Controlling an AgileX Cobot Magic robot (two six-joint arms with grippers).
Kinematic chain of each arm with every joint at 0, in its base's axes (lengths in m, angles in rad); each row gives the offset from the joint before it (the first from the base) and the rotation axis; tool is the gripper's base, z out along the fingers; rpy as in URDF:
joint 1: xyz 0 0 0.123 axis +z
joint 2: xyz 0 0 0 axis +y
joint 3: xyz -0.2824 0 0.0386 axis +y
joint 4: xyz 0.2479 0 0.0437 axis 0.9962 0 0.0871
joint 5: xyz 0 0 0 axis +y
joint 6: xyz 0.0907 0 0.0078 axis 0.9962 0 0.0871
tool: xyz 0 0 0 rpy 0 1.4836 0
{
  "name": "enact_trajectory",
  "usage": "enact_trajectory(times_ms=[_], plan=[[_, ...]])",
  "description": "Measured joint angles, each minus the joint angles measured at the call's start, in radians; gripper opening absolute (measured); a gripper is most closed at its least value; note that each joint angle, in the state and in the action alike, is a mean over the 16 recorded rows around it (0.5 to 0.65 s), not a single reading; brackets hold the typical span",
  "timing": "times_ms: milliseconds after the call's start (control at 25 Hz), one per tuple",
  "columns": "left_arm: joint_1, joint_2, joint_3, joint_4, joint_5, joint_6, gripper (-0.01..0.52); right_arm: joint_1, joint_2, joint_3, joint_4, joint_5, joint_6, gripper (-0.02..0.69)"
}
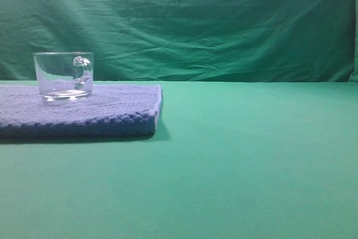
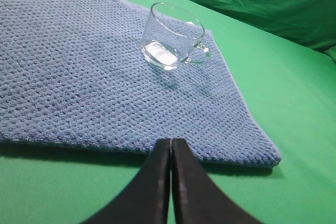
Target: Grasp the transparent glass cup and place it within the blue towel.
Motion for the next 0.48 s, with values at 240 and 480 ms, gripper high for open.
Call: enact_trajectory(times_ms=[240,480], plan=[[0.0,0.0,0.0,0.0,0.0,0.0,0.0,-0.126,-0.246,0.251,0.005,-0.114,0.0,0.0],[0.0,0.0,0.0,0.0,0.0,0.0,0.0,-0.197,-0.459,0.489,0.009,-0.23,0.0,0.0]])
